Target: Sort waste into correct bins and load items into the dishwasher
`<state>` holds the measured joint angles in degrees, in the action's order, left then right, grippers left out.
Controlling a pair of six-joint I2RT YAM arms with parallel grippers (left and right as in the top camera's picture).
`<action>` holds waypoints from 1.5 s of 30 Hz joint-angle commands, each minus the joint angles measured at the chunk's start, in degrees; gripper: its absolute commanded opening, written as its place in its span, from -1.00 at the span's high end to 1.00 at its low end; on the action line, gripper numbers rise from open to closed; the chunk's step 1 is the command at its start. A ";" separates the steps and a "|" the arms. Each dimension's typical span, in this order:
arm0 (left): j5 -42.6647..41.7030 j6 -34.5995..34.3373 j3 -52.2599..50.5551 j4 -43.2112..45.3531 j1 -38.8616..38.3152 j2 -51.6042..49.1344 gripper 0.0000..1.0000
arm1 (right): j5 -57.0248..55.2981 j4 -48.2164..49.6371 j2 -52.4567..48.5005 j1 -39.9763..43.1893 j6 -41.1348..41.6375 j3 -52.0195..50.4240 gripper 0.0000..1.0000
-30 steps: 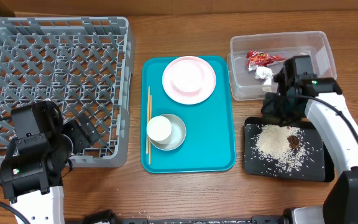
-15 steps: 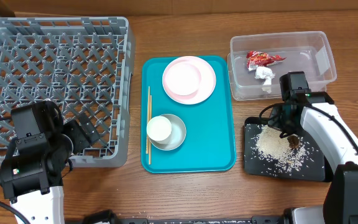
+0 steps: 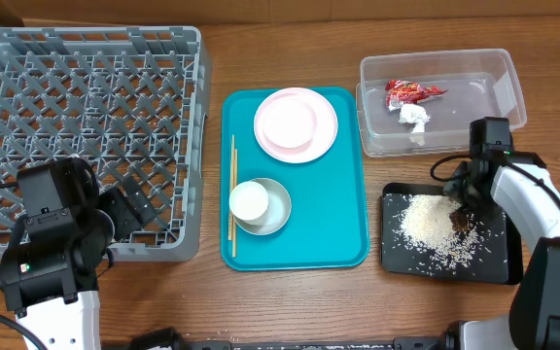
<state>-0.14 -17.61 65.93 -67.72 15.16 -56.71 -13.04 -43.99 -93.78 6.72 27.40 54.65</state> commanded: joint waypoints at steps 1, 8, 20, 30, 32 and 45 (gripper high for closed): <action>0.31 0.87 0.76 0.00 0.42 -0.20 -1.00 | 2.38 3.30 -0.59 0.04 -1.27 -0.33 0.92; 0.31 0.87 0.76 -0.37 0.42 -0.20 -0.99 | 9.97 7.06 -0.59 0.04 -2.71 -0.33 0.92; 0.31 0.87 0.76 -0.68 0.42 -0.20 -0.99 | 14.95 10.58 -0.59 0.04 -2.27 -0.33 0.92; 0.31 0.87 0.76 -0.63 0.42 -0.20 -1.00 | 17.29 12.02 -0.59 0.04 -2.32 -0.33 0.90; 0.31 0.87 0.76 -0.66 0.42 -0.20 -0.99 | 20.26 11.50 -0.52 0.04 -3.26 -0.31 0.90; 0.31 0.87 0.76 -0.66 0.42 -0.20 -1.00 | 24.90 4.96 0.39 -0.98 -5.38 -0.28 0.86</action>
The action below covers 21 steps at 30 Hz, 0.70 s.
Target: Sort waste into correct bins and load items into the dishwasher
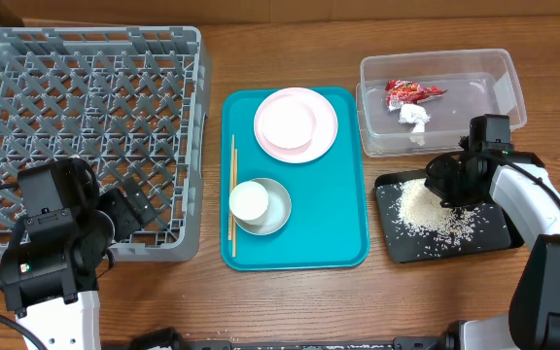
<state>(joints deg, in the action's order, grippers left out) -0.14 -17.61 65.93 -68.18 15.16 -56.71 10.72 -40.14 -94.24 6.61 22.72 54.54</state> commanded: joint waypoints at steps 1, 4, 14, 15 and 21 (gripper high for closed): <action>0.31 0.87 0.76 -0.20 0.42 -0.20 -1.00 | 0.66 1.73 0.76 -1.16 -0.70 -0.22 0.90; 0.33 0.87 0.76 -0.26 0.42 -0.20 -0.99 | 0.55 3.34 0.76 -1.90 -0.63 -0.22 0.92; 0.33 0.87 0.76 -0.57 0.42 -0.20 -1.00 | -1.25 5.62 0.68 -6.38 -0.20 -0.24 0.92; 0.33 0.87 0.76 -0.57 0.42 -0.20 -1.00 | -1.27 5.99 0.68 -6.69 -0.20 -0.24 0.92; 0.33 0.87 0.76 -0.68 0.42 -0.20 -0.99 | -1.60 8.61 0.68 -7.37 0.02 -0.24 0.92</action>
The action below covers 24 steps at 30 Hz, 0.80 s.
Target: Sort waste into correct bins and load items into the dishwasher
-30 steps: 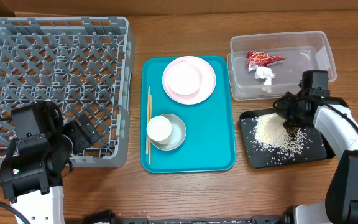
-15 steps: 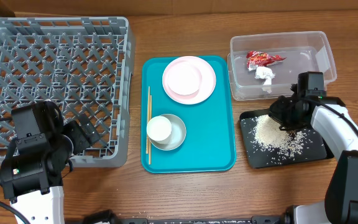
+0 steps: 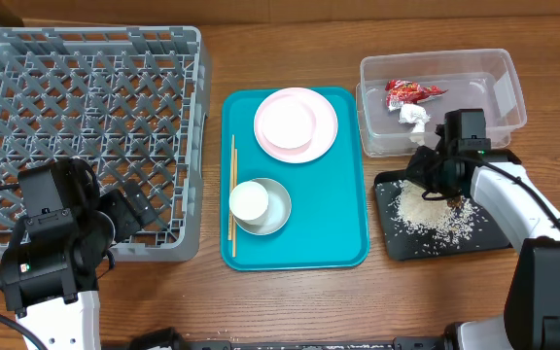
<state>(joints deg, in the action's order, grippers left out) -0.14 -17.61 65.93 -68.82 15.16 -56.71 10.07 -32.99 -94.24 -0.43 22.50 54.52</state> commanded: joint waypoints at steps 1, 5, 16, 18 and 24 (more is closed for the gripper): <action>0.33 0.87 0.76 -0.04 0.42 -0.20 -1.00 | -1.05 1.86 0.68 -0.33 0.22 -0.22 0.92; 0.33 0.87 0.76 -0.04 0.42 -0.20 -1.00 | -1.01 2.62 0.68 -0.33 0.24 -0.22 0.92; 0.33 0.87 0.76 -0.04 0.42 -0.20 -1.00 | 0.07 -5.97 2.71 -0.31 -1.57 1.68 0.84; 0.33 0.87 0.76 0.02 0.42 -0.20 -1.00 | 0.11 -9.73 5.07 -0.31 -4.09 4.09 0.78; 0.31 0.87 0.76 0.02 0.42 -0.20 -0.99 | 11.47 -17.97 12.37 -2.01 -13.25 13.05 0.08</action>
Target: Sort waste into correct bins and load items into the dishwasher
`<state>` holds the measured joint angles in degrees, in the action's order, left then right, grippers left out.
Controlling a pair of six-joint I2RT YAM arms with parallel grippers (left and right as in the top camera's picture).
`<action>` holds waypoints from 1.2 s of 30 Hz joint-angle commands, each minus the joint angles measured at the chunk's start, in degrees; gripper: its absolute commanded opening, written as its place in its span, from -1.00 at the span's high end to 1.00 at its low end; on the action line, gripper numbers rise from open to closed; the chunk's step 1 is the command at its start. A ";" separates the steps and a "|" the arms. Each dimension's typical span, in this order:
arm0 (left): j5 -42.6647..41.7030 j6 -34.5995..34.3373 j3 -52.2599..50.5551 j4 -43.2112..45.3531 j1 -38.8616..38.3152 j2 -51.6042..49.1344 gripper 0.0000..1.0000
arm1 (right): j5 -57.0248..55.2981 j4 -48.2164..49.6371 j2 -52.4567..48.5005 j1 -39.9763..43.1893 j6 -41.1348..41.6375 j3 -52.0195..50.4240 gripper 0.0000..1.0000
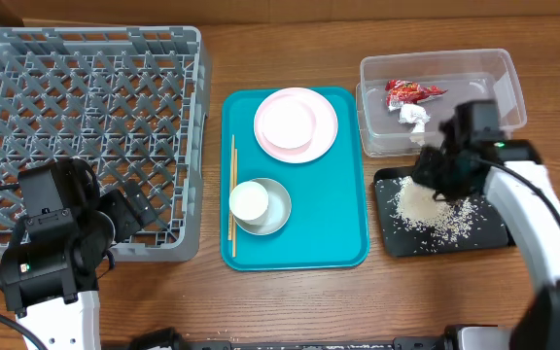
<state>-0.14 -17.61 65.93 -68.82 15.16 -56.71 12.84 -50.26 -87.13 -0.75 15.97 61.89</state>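
A black tray (pixel 484 233) strewn with rice (pixel 421 206) lies at the right, just in front of the clear bin (pixel 499 73). That bin holds a red wrapper (pixel 411 91) and a crumpled tissue (pixel 414 117). My right gripper (pixel 437 175) hangs over the black tray's far left part, by the rice pile; its dark fingers are not resolved. On the teal tray (pixel 343 228) are a pink plate (pixel 296 123), a bowl (pixel 278 209) with a white cup (pixel 249 201) in it, and chopsticks (pixel 232 190). My left gripper (pixel 129 209) rests over the rack's near edge, state unclear.
The grey dish rack (pixel 86 107) fills the left side of the table. The left arm's body (pixel 52 248) sits at the front left corner. Bare wood shows between rack, teal tray and bins.
The right arm now looks larger and higher over the black tray, its gripper slightly to the right. The tray, the rice and the left arm look unchanged.
At first the black tray lay square, nearer the front edge, with my right gripper at its far edge. Then the tray stood skewed and further back, rice spread. After that the gripper was at its far left corner, and it hangs there now.
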 commanded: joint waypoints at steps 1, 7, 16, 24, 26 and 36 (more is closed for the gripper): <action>0.28 0.87 0.76 0.02 0.42 -0.20 -1.00 | 11.58 -0.83 6.01 -2.49 -7.82 6.32 0.01; -7.23 3.96 0.76 2.34 -1.36 -0.20 -0.92 | 15.04 -3.15 6.40 -8.22 -8.74 6.43 0.05; -3.78 5.33 0.76 3.65 -8.44 -2.34 -1.00 | 10.49 1.77 5.68 -22.21 -5.44 6.45 0.03; -2.75 5.18 0.76 0.61 -8.44 -5.64 -1.00 | 3.82 4.33 -0.63 -35.12 -0.59 9.66 -0.04; -2.62 5.18 0.76 0.13 -8.44 -6.23 -1.00 | 3.17 4.37 -3.04 -37.03 0.66 11.06 -0.03; -2.67 5.18 0.76 -0.17 -8.44 -7.78 -1.00 | -0.83 9.25 -13.64 -41.57 7.06 12.35 0.11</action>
<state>-3.60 -13.32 65.93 -69.04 7.09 -64.31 13.96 -41.87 -97.91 -41.80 20.16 72.75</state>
